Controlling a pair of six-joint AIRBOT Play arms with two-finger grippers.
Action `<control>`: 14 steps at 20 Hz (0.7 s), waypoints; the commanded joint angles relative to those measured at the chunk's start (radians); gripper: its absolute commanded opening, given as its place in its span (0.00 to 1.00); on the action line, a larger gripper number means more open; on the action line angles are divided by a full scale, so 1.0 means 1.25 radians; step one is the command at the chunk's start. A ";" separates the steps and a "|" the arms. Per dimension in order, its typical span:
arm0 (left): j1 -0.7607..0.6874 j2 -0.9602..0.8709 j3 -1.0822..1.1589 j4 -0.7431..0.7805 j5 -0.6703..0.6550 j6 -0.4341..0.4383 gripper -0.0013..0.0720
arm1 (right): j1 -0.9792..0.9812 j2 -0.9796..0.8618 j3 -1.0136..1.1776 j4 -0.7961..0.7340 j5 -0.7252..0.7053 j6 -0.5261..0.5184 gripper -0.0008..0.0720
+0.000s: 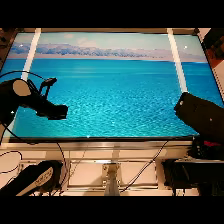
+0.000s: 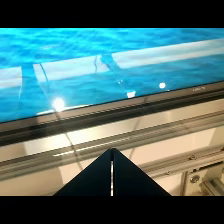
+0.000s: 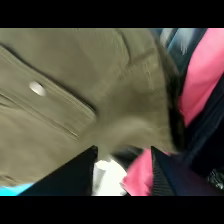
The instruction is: Fold the clothes and pants, and hang the long-sleeved shirts on hangers.
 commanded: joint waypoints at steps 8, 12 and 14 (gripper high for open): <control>-0.001 0.001 0.000 0.003 -0.002 -0.003 0.03 | 0.341 0.011 0.052 0.244 -0.013 -0.040 0.03; -0.001 0.001 0.000 0.003 -0.002 -0.003 0.03 | 0.626 0.010 0.018 0.138 -0.023 -0.045 0.03; -0.001 0.001 0.000 0.003 -0.002 -0.003 0.03 | 0.748 0.009 0.007 0.091 -0.034 -0.045 0.03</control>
